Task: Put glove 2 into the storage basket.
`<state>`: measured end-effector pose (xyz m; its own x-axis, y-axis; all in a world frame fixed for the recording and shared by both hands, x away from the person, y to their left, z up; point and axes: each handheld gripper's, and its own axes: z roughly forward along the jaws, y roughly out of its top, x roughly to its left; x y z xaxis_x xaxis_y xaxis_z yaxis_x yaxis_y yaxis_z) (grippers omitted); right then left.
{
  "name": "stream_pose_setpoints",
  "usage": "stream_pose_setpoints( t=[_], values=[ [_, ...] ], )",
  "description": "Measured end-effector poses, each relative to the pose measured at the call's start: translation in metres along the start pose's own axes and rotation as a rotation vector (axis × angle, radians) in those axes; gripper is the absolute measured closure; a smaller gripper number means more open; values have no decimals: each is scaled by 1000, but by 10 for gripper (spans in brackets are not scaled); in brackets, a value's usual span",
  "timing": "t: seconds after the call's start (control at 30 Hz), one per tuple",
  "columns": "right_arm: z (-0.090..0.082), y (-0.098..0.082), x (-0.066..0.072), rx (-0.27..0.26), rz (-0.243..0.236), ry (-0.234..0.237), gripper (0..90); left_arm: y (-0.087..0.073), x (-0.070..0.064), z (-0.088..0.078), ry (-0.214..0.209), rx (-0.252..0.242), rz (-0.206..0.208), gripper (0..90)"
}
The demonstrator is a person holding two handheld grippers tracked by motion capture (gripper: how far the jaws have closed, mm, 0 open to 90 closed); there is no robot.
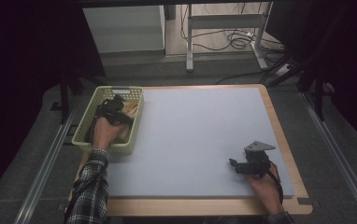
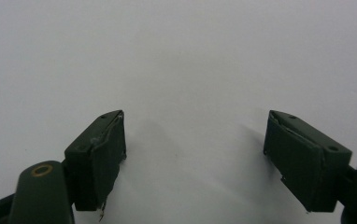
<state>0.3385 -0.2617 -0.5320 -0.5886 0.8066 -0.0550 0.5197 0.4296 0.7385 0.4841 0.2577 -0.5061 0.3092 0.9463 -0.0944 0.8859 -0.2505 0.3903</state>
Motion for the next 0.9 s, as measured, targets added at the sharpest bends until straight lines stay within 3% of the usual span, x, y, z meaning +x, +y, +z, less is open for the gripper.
stream_pose_setpoints(
  t=[0.13,0.23,0.33,0.43,0.53,0.63,0.77,0.9],
  values=[
    [0,0,0,0,0,0,207,0,1,-9,-34,-27,-16,133],
    [0,0,0,0,-1,-1,207,0,1,-24,-36,-56,-5,121],
    [0,0,0,0,-1,-1,207,0,3,-44,-35,-126,-11,153],
    [0,0,0,0,-1,-1,206,-3,6,-58,14,-168,-19,296],
    [0,0,0,1,-1,-1,207,-5,9,-53,100,-115,-10,523],
    [0,0,0,0,-1,-1,207,-6,13,-43,143,-94,-27,648],
    [0,0,0,0,0,0,207,-4,15,-27,135,-24,-31,688],
    [0,0,0,0,0,0,207,-4,12,-21,75,-42,-37,736]
  ],
)
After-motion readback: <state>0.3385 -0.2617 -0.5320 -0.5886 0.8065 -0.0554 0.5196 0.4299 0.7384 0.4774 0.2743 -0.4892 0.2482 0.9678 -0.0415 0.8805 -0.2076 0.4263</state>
